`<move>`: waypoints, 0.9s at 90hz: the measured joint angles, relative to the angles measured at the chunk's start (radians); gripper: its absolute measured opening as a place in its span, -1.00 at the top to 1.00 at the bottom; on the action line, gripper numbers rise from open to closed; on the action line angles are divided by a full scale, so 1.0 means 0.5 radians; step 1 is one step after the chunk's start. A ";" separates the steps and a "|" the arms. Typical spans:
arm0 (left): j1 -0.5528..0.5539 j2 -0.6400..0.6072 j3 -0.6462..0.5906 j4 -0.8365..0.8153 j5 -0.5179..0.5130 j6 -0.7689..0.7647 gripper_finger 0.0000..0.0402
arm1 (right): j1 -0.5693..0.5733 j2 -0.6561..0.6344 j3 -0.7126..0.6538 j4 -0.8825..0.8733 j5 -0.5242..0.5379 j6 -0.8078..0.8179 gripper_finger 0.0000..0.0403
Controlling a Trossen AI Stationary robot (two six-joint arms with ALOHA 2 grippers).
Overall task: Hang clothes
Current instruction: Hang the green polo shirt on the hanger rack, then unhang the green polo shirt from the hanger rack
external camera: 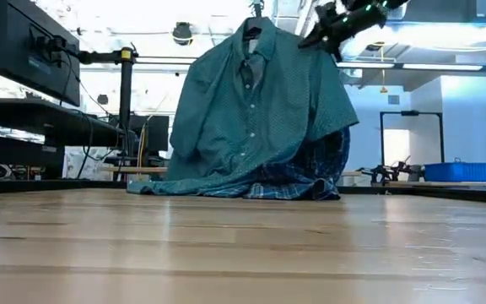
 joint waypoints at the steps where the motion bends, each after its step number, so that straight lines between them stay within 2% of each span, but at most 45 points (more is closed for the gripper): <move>1: 0.000 -0.002 0.000 0.000 0.000 0.000 0.25 | 0.000 -0.012 0.010 -0.035 0.008 -0.019 -0.01; 14: -0.001 -0.034 0.000 0.001 0.003 0.029 0.25 | 0.057 -0.176 0.060 -0.401 0.217 -0.079 -0.25; 36: -0.001 -0.037 0.000 0.015 0.005 0.104 0.25 | 0.349 -0.449 0.058 -0.811 0.246 0.103 -0.28; 47: -0.001 -0.033 0.000 0.027 0.006 0.142 0.25 | 0.523 -0.528 0.057 -0.803 0.246 0.130 -0.29; 59: -0.001 -0.036 0.000 0.195 0.012 0.153 0.25 | 0.590 -0.567 0.057 -0.716 0.242 0.218 -0.29; 69: 0.018 -0.024 0.001 0.311 0.200 0.104 0.25 | 0.589 -0.555 0.056 -0.606 0.248 0.226 -0.29; 81: 0.104 0.048 0.002 0.360 0.258 0.067 0.25 | 0.591 -0.500 0.056 -0.391 0.246 0.204 -0.29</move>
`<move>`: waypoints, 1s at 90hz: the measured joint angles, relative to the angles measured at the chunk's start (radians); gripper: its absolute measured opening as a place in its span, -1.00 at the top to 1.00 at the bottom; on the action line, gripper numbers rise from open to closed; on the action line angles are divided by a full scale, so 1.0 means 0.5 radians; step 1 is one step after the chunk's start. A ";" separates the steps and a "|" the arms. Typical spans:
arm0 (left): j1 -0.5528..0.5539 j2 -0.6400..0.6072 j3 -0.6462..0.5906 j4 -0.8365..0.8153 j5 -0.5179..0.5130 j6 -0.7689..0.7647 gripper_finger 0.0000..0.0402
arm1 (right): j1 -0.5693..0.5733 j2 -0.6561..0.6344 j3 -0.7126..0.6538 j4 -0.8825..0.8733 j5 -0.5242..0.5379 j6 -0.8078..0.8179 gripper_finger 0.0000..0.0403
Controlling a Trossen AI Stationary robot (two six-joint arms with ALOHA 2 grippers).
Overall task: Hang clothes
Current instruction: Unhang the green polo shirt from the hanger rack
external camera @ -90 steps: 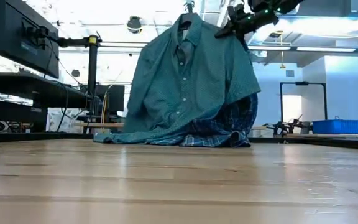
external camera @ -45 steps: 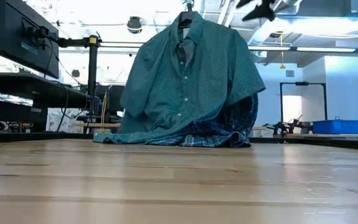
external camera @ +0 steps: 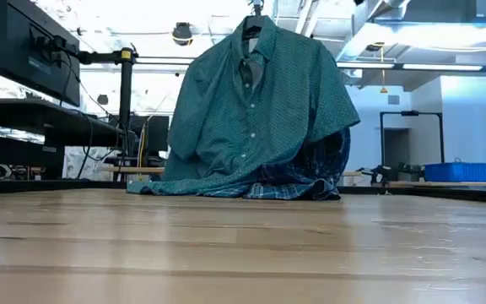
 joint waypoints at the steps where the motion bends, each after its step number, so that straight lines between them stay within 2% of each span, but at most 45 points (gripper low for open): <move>1: 0.008 0.008 0.000 -0.004 0.006 -0.001 0.25 | 0.000 0.008 0.000 0.017 0.000 0.000 -0.29; 16: 0.182 0.117 -0.002 -0.051 0.071 -0.020 0.25 | -0.041 0.148 -0.001 0.275 0.002 0.036 -0.29; 35: 0.429 0.168 -0.002 -0.101 0.143 -0.180 0.25 | -0.236 0.332 0.031 0.666 0.032 -0.172 -0.29; 47: 0.517 0.173 -0.002 -0.091 0.138 -0.265 0.25 | -0.465 0.485 0.282 0.629 0.077 -0.099 -0.27; 58: 0.604 0.172 -0.002 -0.090 0.051 -0.253 0.25 | -0.631 0.616 0.442 0.486 0.026 -0.099 -0.24; 73: 0.676 0.181 -0.004 -0.049 0.056 -0.140 0.25 | -0.682 0.720 0.472 0.359 -0.108 -0.370 -0.24; 90: 0.729 0.147 -0.109 -0.185 0.263 -0.089 0.25 | -0.694 0.746 0.477 0.223 -0.111 -0.593 -0.24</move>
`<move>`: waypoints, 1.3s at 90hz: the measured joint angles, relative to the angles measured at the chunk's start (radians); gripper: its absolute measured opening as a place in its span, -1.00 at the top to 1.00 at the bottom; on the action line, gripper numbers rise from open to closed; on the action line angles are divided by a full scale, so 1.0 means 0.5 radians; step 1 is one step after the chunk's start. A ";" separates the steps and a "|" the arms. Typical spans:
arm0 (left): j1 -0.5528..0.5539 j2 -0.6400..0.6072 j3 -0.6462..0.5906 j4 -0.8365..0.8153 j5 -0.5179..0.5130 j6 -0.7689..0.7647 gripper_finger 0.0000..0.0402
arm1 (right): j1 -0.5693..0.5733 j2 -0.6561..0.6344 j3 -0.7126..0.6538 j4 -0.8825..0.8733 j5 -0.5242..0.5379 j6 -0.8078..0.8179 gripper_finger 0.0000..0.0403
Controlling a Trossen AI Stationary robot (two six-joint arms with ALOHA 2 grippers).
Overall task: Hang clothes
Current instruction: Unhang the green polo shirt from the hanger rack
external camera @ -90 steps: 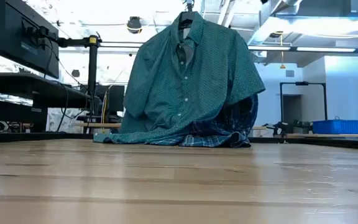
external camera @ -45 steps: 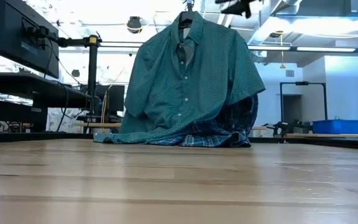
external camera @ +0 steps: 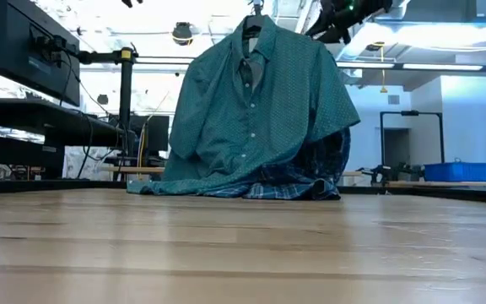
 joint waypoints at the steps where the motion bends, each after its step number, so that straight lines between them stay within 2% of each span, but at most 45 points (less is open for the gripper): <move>1: 0.004 -0.004 -0.008 -0.002 0.000 0.003 0.25 | 0.000 0.001 -0.001 -0.006 0.001 -0.002 -0.24; 12: 0.042 -0.033 -0.077 -0.001 0.007 0.091 0.25 | 0.039 0.000 0.000 -0.011 0.000 -0.004 -0.24; 27: 0.092 -0.034 -0.109 0.019 0.142 0.279 0.25 | 0.103 -0.017 -0.001 -0.026 -0.002 0.040 -0.24; 50: 0.104 -0.044 -0.109 -0.009 0.143 0.440 0.25 | 0.182 -0.107 0.003 -0.035 -0.005 0.120 -0.24; 74: 0.132 -0.043 -0.109 0.046 0.142 0.616 0.25 | 0.227 0.063 -0.001 0.001 0.096 0.083 -0.24; 82: 0.142 -0.043 -0.109 0.047 0.142 0.639 0.25 | 0.221 0.100 -0.003 0.033 0.095 0.166 -0.21; 87: 0.151 -0.043 -0.109 0.050 0.142 0.646 0.25 | 0.214 0.098 -0.003 0.032 0.093 0.196 -0.12; 92: 0.155 -0.043 -0.109 0.050 0.141 0.646 0.25 | 0.212 0.090 -0.001 0.035 0.085 0.196 0.05; 105: 0.155 -0.043 -0.109 0.061 0.141 0.647 0.25 | 0.203 0.091 -0.001 -0.012 0.043 0.185 0.81; 117: 0.155 -0.043 -0.109 0.117 0.141 0.670 0.25 | 0.189 0.069 -0.001 -0.012 0.094 0.179 0.86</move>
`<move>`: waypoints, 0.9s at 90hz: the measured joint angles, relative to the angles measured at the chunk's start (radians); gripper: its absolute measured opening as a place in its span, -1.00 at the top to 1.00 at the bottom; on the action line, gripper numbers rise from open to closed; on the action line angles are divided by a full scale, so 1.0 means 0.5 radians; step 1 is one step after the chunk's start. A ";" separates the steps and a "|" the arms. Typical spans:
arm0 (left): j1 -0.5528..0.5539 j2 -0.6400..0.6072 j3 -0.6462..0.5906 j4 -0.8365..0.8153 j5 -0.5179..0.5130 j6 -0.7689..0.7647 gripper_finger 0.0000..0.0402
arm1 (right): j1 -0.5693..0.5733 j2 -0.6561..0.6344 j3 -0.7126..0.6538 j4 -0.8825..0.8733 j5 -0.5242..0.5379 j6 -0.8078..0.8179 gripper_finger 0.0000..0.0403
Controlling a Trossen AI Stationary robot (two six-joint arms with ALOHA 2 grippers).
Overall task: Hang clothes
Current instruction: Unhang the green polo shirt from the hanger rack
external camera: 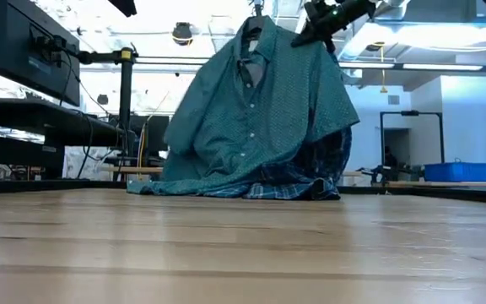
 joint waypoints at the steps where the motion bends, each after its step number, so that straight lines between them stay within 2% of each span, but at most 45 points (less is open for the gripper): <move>1: 0.000 0.000 0.000 0.007 0.000 0.000 0.25 | -0.001 -0.004 0.000 -0.002 0.006 0.000 0.86; 40: -0.001 -0.006 0.043 0.467 -0.001 0.299 0.25 | 0.129 -0.230 -0.002 -0.044 0.087 0.026 0.86; 62: -0.046 -0.007 0.084 0.728 -0.004 0.310 0.25 | 0.392 -0.334 -0.002 -0.179 0.086 0.040 0.86; 81: -0.278 0.087 0.197 1.190 -0.005 0.288 0.25 | 0.668 -0.392 -0.002 -0.290 0.179 0.012 0.86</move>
